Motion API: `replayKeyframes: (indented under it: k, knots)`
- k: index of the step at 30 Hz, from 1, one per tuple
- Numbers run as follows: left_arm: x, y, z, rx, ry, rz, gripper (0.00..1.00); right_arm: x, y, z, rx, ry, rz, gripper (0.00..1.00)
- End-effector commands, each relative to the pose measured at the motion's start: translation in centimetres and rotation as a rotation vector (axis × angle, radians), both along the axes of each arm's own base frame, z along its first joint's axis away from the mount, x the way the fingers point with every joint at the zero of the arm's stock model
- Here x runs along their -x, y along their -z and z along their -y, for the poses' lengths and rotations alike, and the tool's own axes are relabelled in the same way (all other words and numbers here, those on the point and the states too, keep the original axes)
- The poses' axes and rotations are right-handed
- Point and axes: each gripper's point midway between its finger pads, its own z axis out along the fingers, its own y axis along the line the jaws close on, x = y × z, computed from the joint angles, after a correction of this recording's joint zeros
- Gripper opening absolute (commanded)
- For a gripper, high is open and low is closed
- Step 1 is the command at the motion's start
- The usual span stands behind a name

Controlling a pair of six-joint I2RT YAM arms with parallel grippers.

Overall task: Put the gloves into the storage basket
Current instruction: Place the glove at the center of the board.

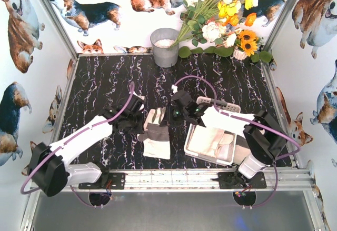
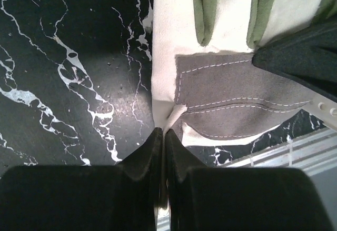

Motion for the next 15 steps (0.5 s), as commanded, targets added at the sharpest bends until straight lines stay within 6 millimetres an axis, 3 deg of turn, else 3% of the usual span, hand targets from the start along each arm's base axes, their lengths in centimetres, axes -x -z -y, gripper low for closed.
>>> replayKeyframes:
  k: [1,3,7,10,15]
  knots:
    - [-0.7,2.1,-0.9,-0.051,-0.015,0.004,0.01,-2.6,-0.4,-0.3,-0.001,0.056,0.092,0.00]
    - [-0.7,2.7,-0.8,-0.042,-0.021,-0.003,0.13,-2.6,0.2,-0.4,0.006,0.053,0.082,0.00]
    - [-0.1,4.2,-1.4,-0.026,-0.055,-0.015,0.26,-2.6,0.9,-0.4,0.015,0.050,0.072,0.00]
    - [-0.1,4.5,-1.6,0.015,-0.090,-0.009,0.28,-2.5,1.3,-0.4,0.021,0.044,0.070,0.00]
    - [-0.9,4.4,-2.0,0.085,-0.152,0.032,0.19,-2.5,2.0,-0.6,0.025,0.034,0.061,0.00]
